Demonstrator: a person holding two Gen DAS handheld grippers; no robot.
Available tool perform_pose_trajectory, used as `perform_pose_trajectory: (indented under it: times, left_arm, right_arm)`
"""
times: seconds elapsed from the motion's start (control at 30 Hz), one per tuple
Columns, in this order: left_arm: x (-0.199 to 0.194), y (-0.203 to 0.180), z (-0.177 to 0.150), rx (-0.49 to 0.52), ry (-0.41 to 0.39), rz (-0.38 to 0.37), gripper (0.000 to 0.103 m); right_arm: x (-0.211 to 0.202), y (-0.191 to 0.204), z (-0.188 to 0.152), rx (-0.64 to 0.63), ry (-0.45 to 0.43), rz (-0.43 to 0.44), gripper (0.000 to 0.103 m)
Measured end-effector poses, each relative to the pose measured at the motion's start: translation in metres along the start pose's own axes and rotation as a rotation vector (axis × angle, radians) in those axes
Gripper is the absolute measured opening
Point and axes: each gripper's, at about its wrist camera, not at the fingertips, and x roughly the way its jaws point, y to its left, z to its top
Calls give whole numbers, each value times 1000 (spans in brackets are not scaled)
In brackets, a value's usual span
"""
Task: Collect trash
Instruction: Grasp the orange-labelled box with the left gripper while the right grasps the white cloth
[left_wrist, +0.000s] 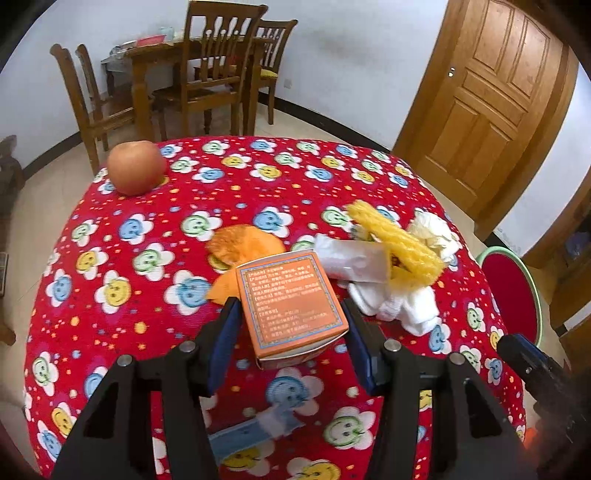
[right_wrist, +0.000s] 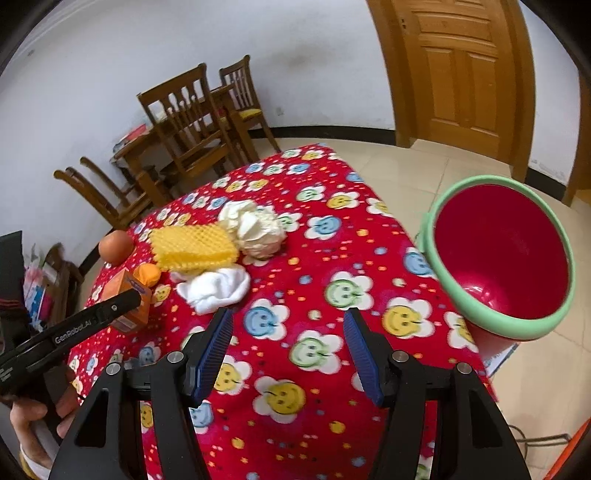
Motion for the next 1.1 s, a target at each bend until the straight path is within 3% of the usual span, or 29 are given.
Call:
perform_pose_trajectory:
  times: [0.47,0.87,1.03,1.1]
  left_arm:
    - [2,29,-2,-50,-6,-1,55]
    - [7,40,-5,-69,4,-8,55]
    - [7,40,-5,-69,3,-8,55]
    - [6,40,-6,-68,3,-8,55]
  right_arm:
    - [47,45,6,-68,70,26,64]
    - [74,52,11,-61,96,40,63]
    - [77,53,10,-63,101,63,31]
    - [75,55,8,-69,98,68,25]
